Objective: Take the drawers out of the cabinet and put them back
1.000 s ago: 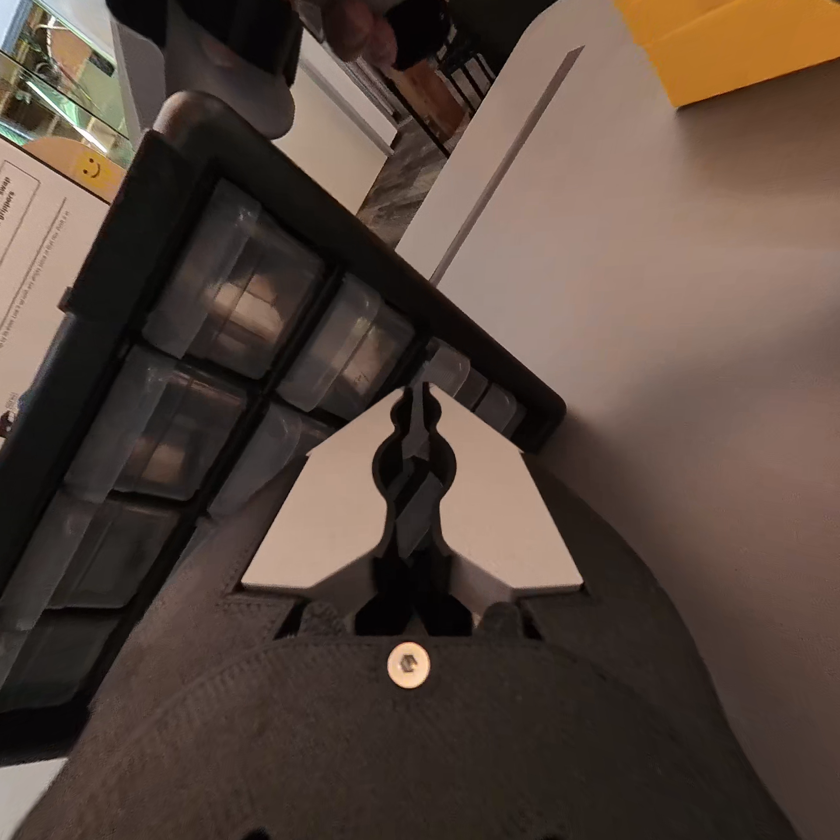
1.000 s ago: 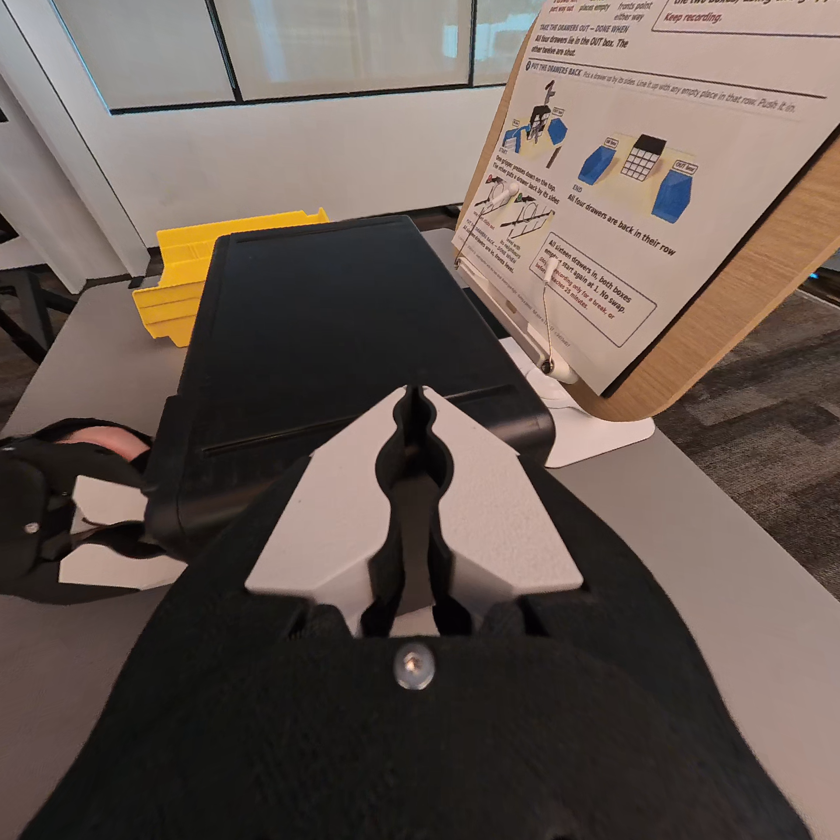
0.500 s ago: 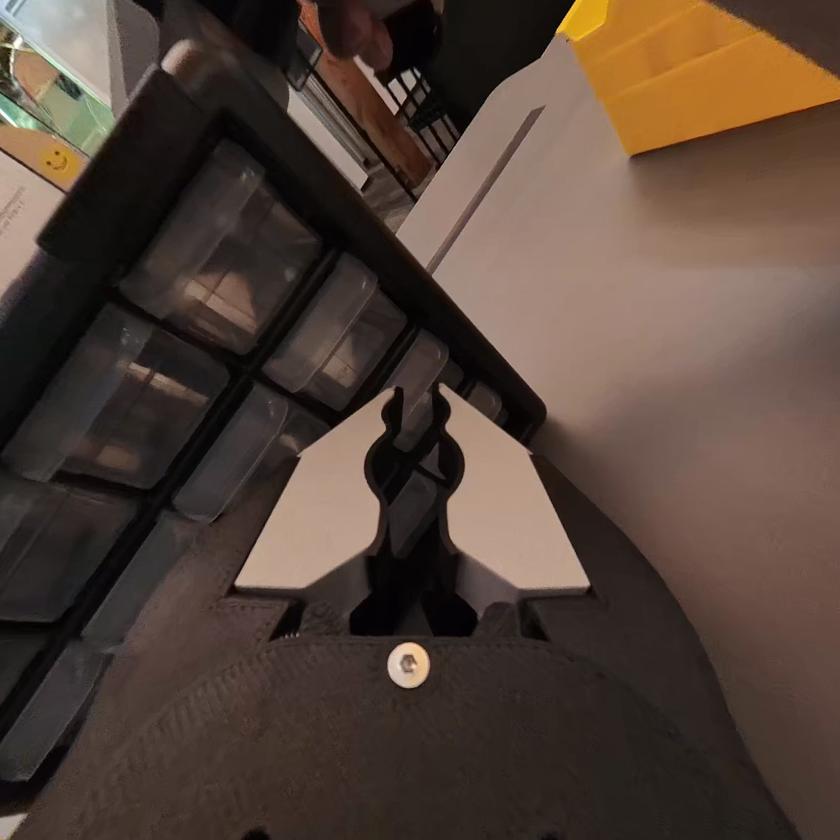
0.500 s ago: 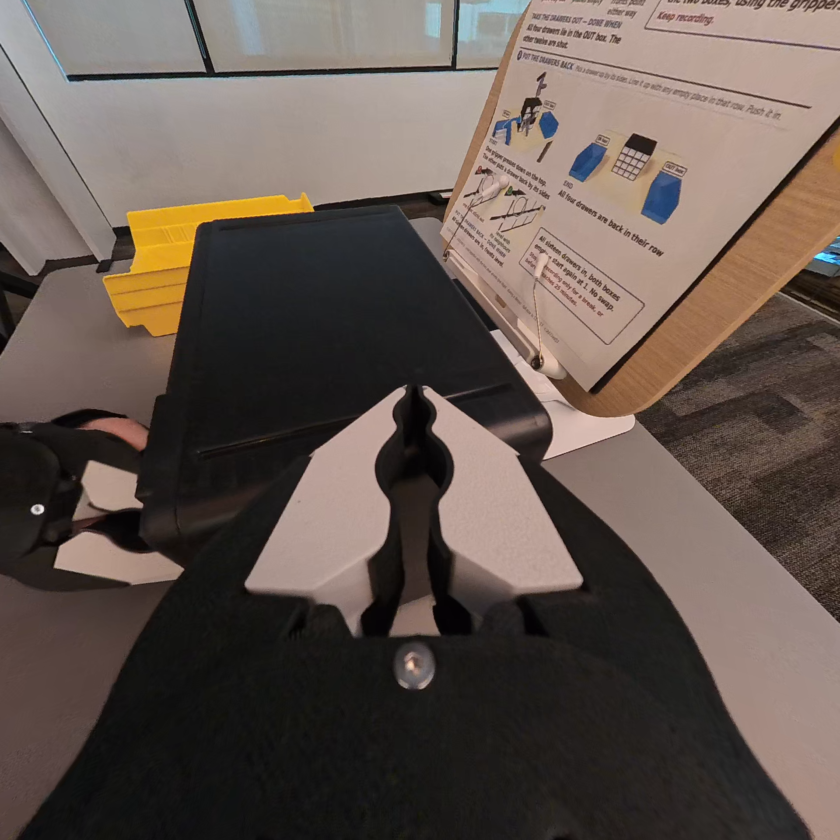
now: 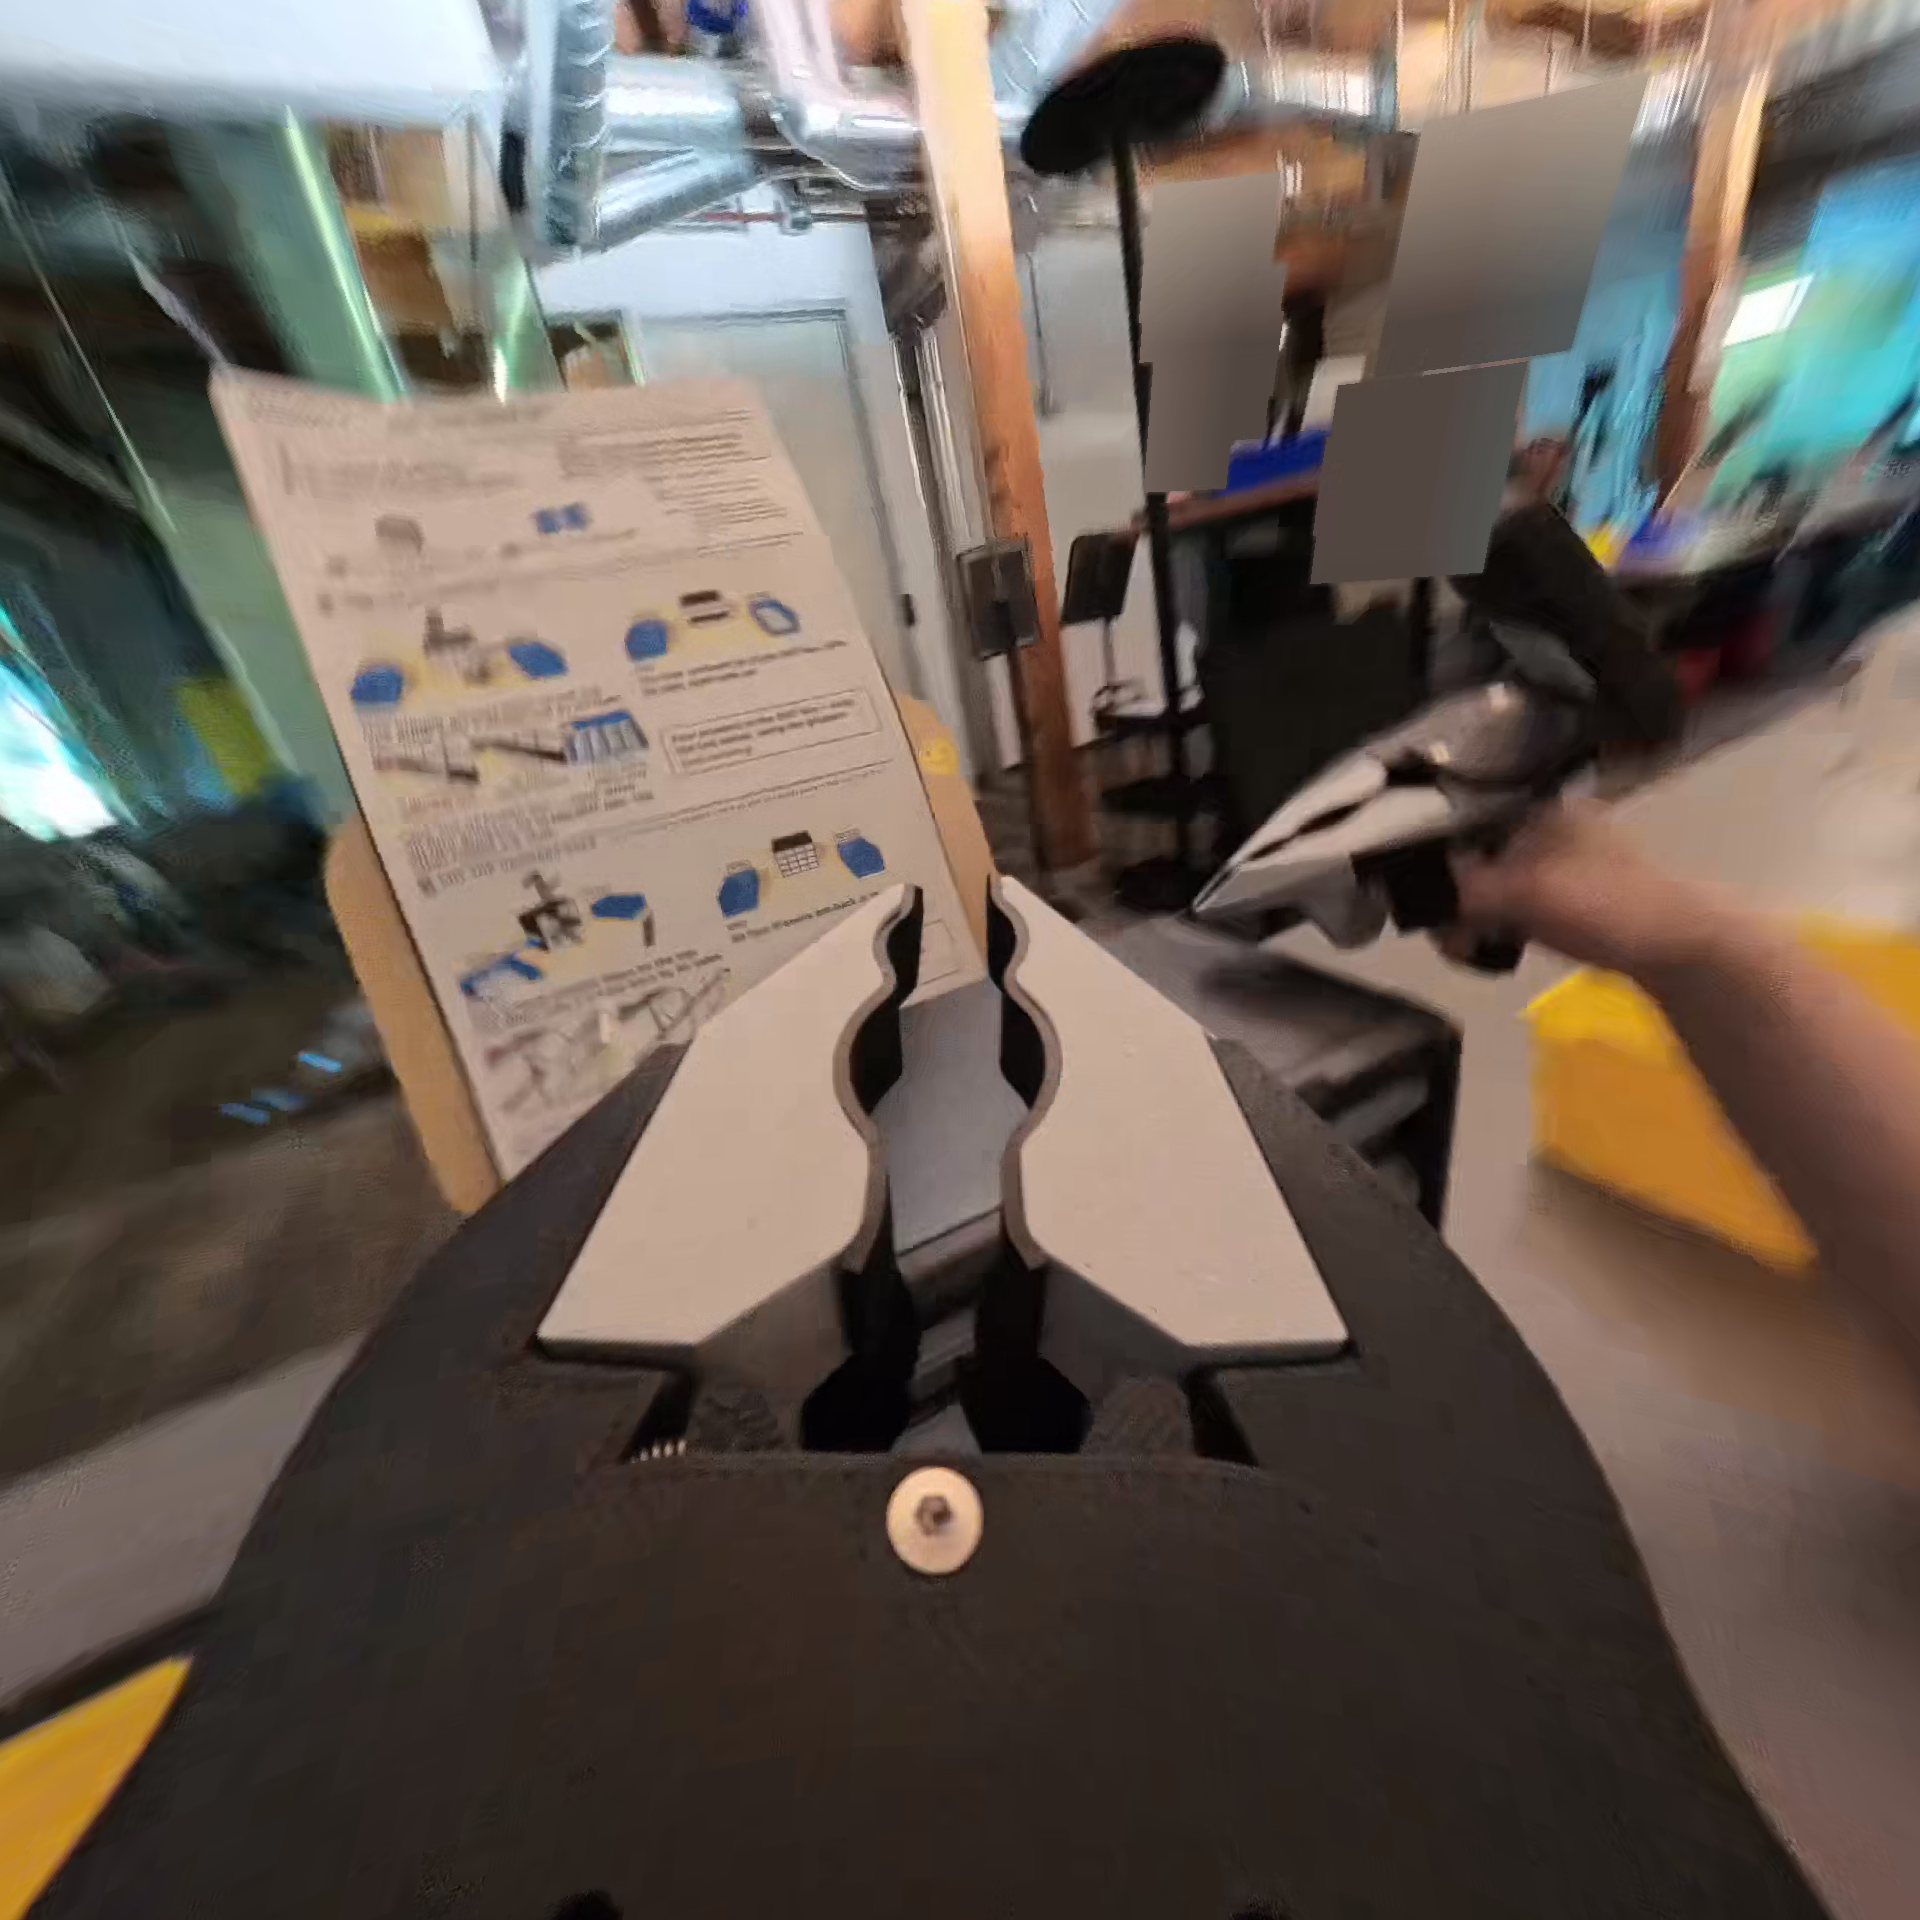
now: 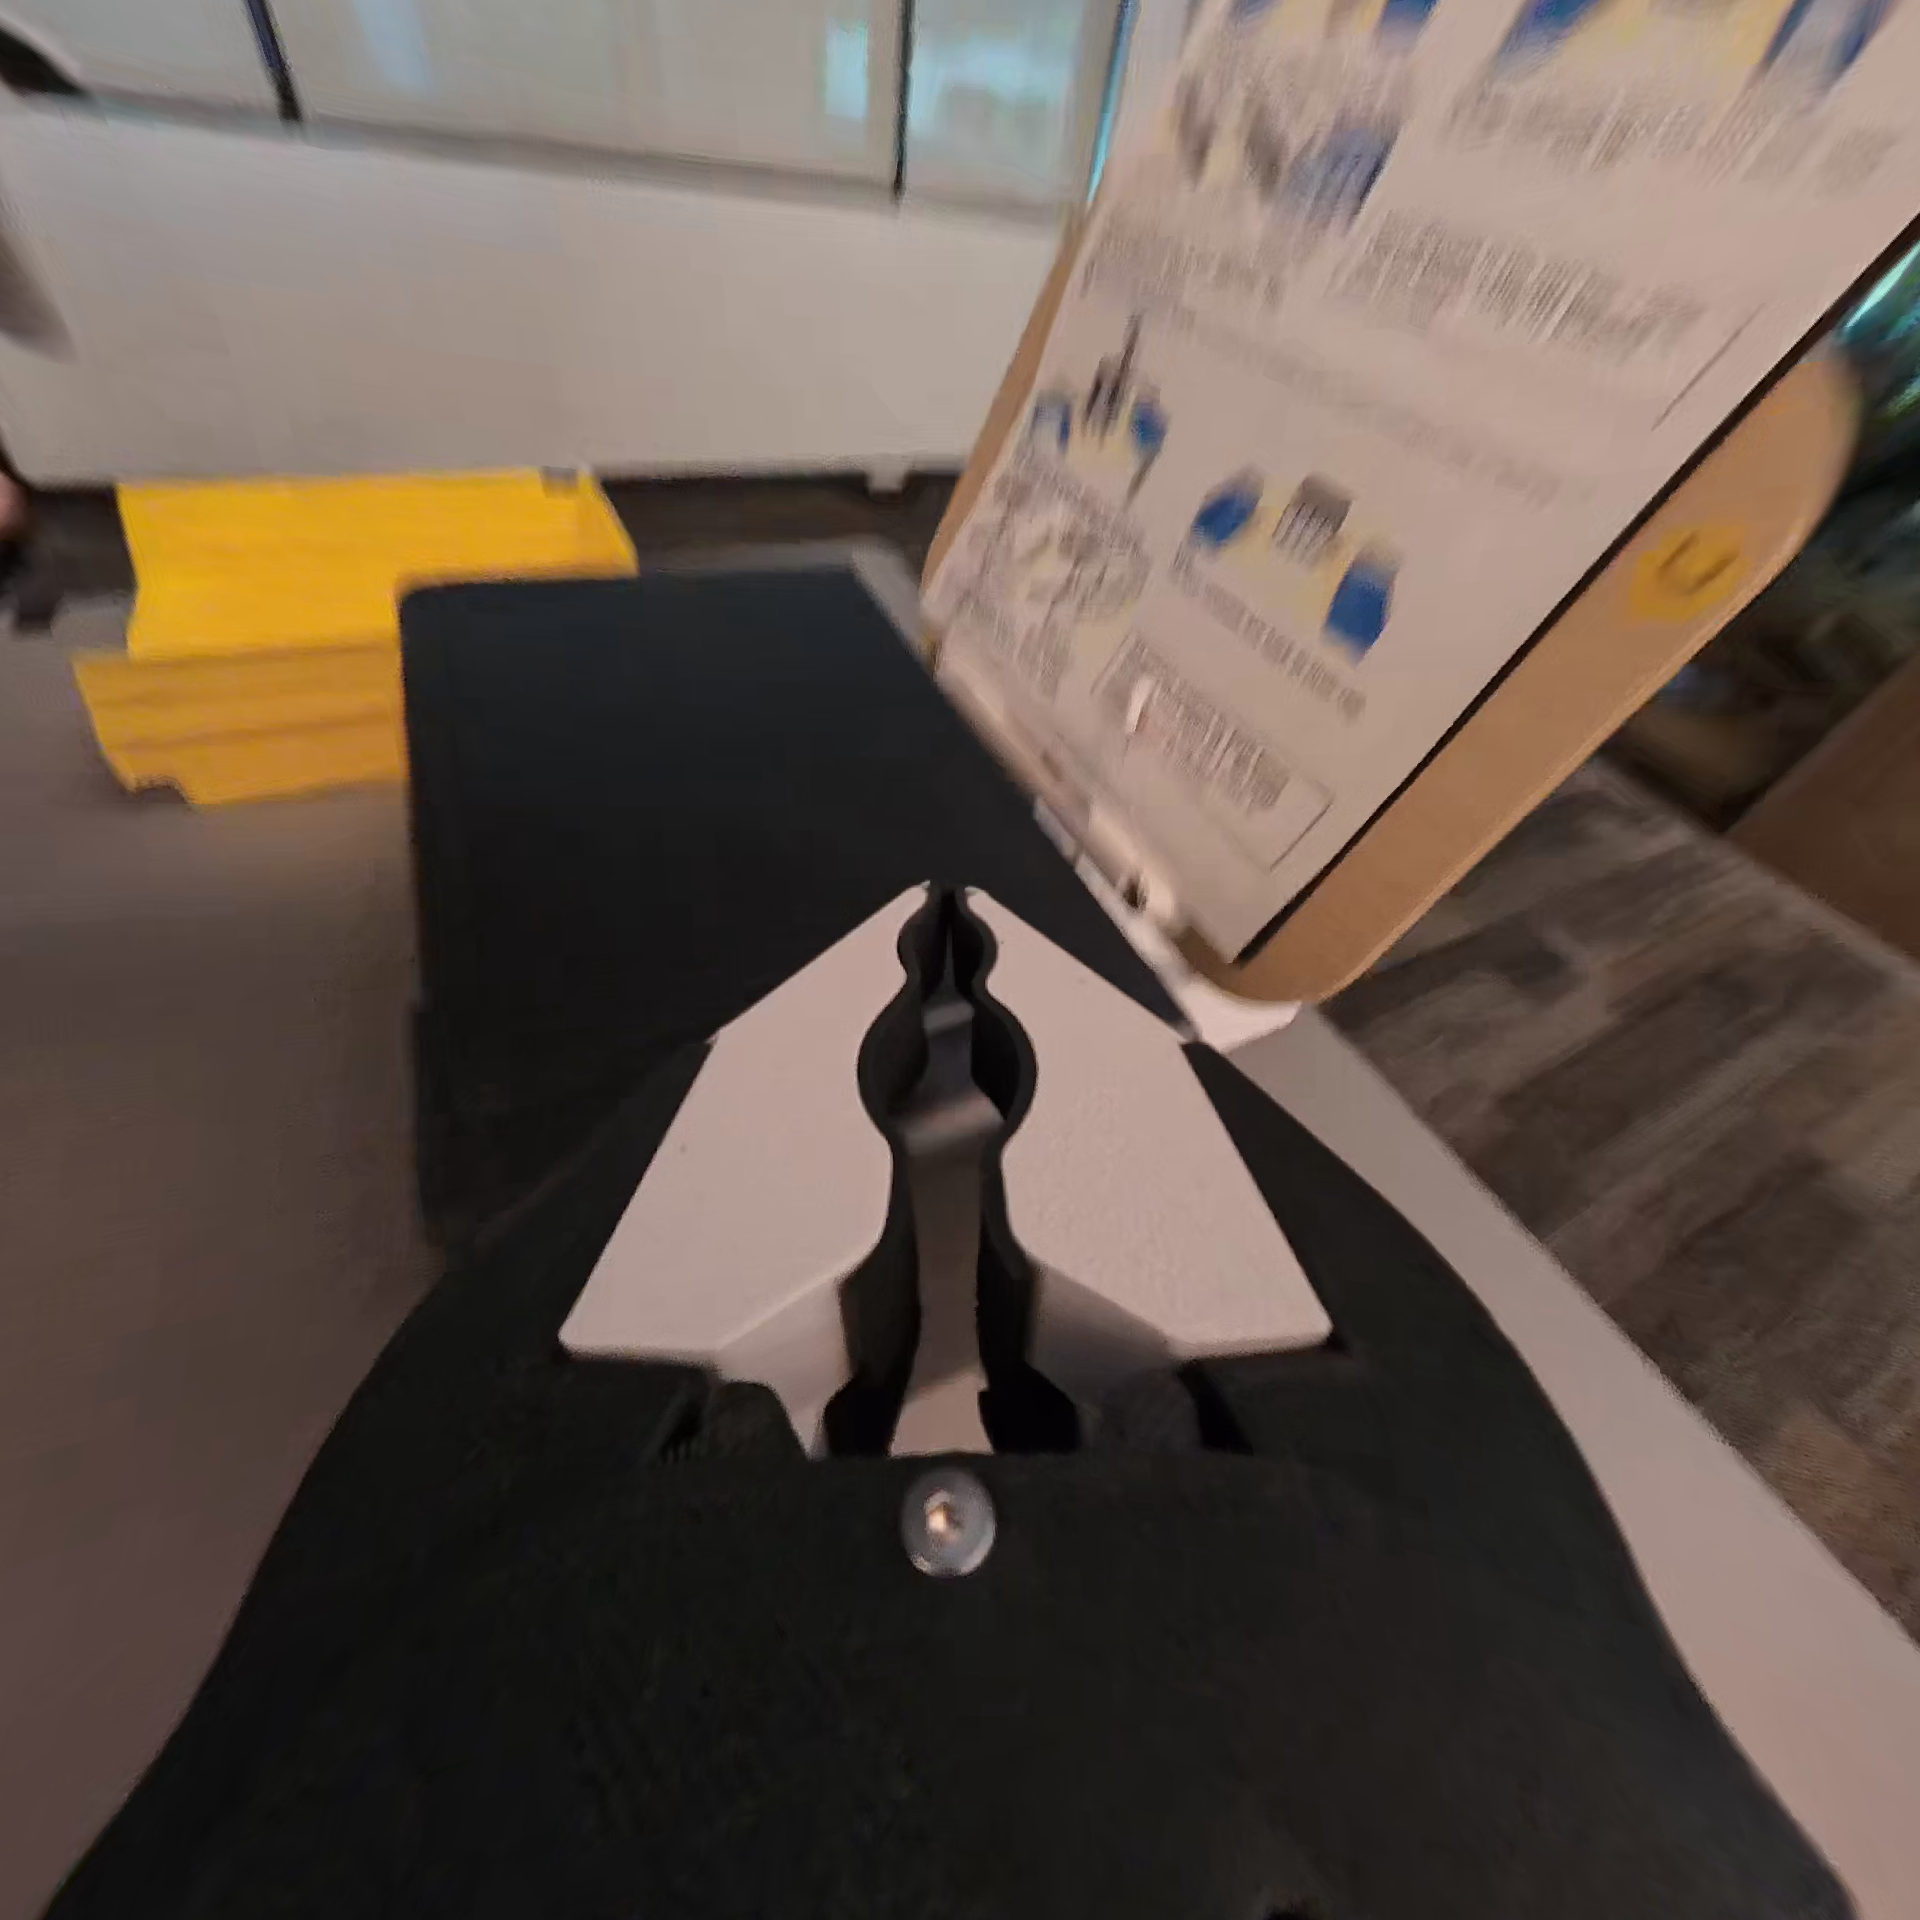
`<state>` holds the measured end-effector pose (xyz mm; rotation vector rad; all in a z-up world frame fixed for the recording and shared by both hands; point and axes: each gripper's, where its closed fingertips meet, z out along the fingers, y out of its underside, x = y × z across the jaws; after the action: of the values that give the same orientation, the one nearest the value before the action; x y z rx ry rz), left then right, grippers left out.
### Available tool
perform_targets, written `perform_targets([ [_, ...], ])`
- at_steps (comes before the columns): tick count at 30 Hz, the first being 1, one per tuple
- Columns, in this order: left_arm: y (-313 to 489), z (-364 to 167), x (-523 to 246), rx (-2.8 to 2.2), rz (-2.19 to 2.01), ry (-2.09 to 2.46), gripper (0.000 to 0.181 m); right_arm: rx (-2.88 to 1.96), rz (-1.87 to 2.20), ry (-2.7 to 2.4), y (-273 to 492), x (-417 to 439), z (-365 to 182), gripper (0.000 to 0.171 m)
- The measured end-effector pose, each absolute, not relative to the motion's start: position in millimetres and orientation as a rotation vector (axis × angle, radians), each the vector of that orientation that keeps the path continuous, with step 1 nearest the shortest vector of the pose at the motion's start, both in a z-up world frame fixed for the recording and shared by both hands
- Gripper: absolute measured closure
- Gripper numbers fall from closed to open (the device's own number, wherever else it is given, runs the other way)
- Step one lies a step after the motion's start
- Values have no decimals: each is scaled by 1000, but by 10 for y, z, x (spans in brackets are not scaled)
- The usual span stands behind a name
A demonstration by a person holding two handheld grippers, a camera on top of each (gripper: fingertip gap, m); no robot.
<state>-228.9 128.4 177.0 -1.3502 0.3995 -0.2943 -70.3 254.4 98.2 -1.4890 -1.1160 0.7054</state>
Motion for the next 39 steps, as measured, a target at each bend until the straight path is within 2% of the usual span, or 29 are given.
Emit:
perform_targets([
  [3,1406,1715,-2694,-1412,-606,340,161,-1270,741,-874,2143,-501,1660,170],
  [5,1515,1636,-2989,-1417,-570,329,164,-1183,759,-746,1910,-338,1904,163],
  [7,1558,1557,-3145,-1440,-564,353,161,-1226,712,-630,1926,-194,1832,146],
  [9,1542,1467,-3159,-1479,-664,396,143,-1355,719,-607,1977,-175,1488,124],
  [12,1431,1386,-3050,-1473,-878,487,114,-1386,939,-619,1801,-314,1120,112],
  [17,1562,951,-3042,-1583,-783,614,97,-1311,990,-547,1667,-366,750,114],
  [22,1556,643,-2901,-1648,-874,706,99,-1340,972,-498,1746,-401,447,114],
  [28,1587,450,-2766,-1699,-908,756,104,-1340,1096,-454,1795,-428,319,124],
  [33,1682,202,-2688,-1771,-743,845,106,-1318,1135,-452,1804,-422,299,125],
  [34,1690,191,-2692,-1769,-704,859,111,-1317,1141,-453,1805,-422,298,125],
  [39,1675,153,-2662,-1755,-612,899,106,-1325,1138,-483,1836,-415,299,125],
])
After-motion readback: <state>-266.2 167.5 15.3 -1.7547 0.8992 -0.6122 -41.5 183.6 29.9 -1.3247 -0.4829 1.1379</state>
